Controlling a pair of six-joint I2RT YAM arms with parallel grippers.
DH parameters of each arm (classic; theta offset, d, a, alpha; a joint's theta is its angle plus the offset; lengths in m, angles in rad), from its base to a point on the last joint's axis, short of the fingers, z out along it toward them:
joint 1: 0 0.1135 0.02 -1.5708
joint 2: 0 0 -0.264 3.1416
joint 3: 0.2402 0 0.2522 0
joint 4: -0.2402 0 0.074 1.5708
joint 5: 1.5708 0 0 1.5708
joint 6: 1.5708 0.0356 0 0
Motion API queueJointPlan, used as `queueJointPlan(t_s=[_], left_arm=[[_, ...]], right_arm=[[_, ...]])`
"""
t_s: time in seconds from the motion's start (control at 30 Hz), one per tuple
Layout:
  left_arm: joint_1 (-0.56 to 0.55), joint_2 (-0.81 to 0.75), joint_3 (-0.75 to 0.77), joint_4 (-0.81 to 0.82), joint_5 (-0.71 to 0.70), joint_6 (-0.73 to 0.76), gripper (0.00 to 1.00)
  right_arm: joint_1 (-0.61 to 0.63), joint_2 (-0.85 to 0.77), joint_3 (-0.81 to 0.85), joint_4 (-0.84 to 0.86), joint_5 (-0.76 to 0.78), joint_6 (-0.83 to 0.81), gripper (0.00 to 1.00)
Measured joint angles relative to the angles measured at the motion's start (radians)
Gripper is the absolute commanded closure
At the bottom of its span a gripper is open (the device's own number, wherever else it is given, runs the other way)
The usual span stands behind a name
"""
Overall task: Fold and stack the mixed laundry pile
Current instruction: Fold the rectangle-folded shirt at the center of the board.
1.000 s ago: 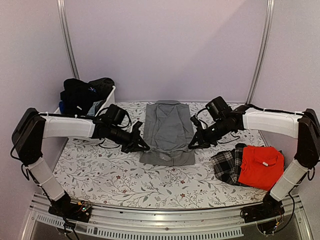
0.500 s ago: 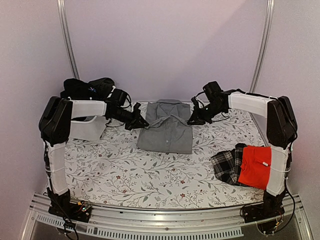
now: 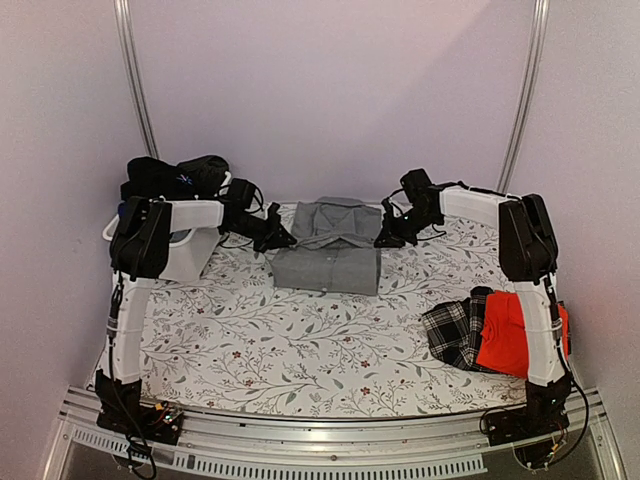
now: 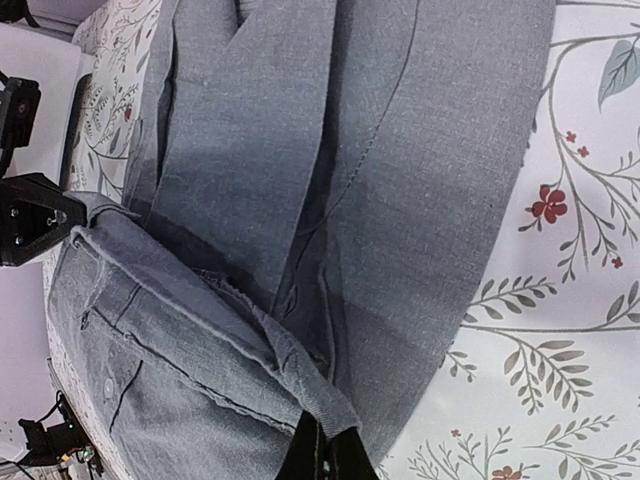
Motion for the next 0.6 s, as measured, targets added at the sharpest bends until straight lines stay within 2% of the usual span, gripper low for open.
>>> queueJointPlan(t_s=[0.07, 0.13, 0.2, 0.43, 0.5, 0.6], left_arm=[[0.005, 0.022, 0.017, 0.005, 0.008, -0.002, 0.93], [0.005, 0.044, 0.035, 0.010, 0.011, -0.005, 0.84], [0.005, 0.064, 0.055, 0.010, 0.012, -0.012, 0.70], [0.009, 0.075, 0.120, -0.014, -0.034, 0.005, 0.20], [0.015, 0.049, 0.121, -0.040, -0.069, 0.038, 0.02], [0.029, -0.035, 0.095, -0.091, -0.132, 0.102, 0.01]], right_arm=[[-0.005, 0.017, 0.014, -0.005, 0.000, 0.000, 0.99], [-0.008, 0.036, 0.033, -0.005, 0.000, 0.000, 0.87], [-0.010, 0.051, 0.048, -0.005, 0.001, 0.000, 0.67], [-0.025, 0.059, 0.063, -0.021, 0.024, 0.021, 0.40], [-0.035, 0.046, 0.063, -0.029, 0.032, 0.022, 0.34], [-0.044, -0.005, 0.061, -0.039, 0.021, 0.025, 0.30]])
